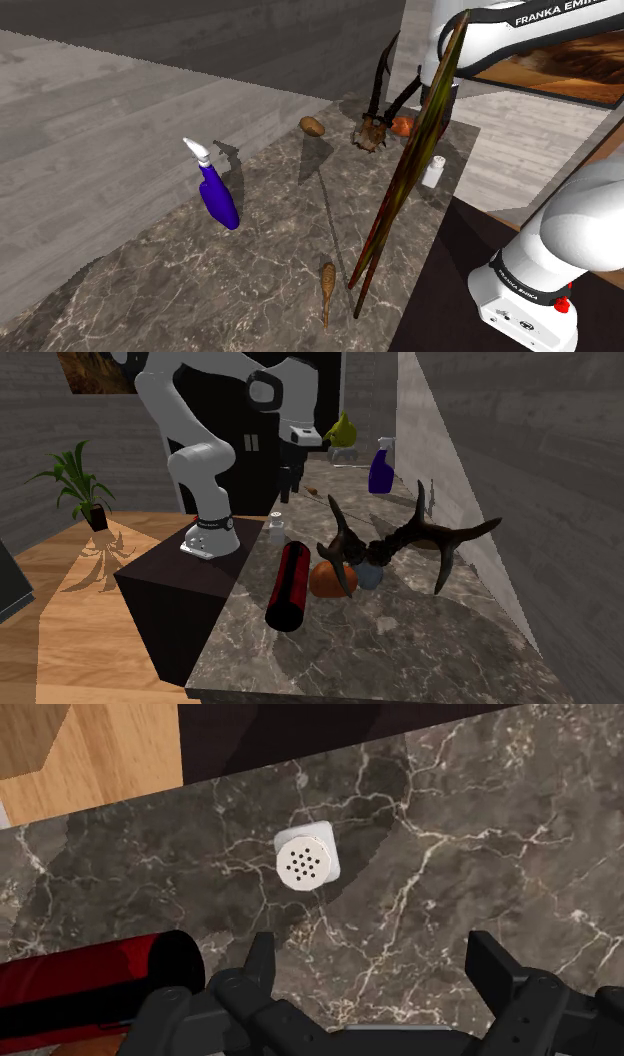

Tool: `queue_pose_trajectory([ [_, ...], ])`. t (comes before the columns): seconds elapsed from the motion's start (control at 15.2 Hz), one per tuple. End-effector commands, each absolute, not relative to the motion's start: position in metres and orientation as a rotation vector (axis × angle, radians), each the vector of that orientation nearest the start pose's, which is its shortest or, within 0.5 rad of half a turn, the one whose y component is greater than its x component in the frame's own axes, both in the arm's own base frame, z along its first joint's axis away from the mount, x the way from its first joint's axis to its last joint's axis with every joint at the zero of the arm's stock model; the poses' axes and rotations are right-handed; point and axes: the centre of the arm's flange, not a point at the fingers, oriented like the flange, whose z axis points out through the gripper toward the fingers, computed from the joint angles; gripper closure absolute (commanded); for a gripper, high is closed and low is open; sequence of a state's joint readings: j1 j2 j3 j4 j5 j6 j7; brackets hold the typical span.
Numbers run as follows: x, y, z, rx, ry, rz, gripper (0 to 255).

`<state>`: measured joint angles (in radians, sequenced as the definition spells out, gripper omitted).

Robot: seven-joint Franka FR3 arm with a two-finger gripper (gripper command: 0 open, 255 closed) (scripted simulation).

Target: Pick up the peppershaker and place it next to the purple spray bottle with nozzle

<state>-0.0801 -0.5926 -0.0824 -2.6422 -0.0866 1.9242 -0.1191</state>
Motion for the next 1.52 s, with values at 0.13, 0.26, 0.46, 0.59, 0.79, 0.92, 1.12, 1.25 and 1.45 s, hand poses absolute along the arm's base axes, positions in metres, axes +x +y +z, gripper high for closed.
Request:
queue_pose_trajectory([
  [0.13,0.34,-0.084,0.375,-3.163,-0.009,0.291,0],
  [0.26,0.339,-0.088,0.363,-3.165,-0.008,0.304,0],
  [0.46,0.336,-0.089,0.348,-3.165,-0.008,0.304,0],
  [0.59,0.334,-0.089,0.337,-3.165,-0.008,0.304,0],
  [0.79,0.332,-0.089,0.329,-3.165,-0.008,0.304,0],
  [0.92,0.332,-0.089,0.329,-3.165,-0.008,0.304,0],
  [1.12,0.332,-0.089,0.329,-3.165,-0.008,0.304,0],
  [1.25,0.332,-0.089,0.329,-3.165,-0.008,0.305,255],
  [1.45,0.332,-0.089,0.329,-3.165,-0.008,0.305,255],
])
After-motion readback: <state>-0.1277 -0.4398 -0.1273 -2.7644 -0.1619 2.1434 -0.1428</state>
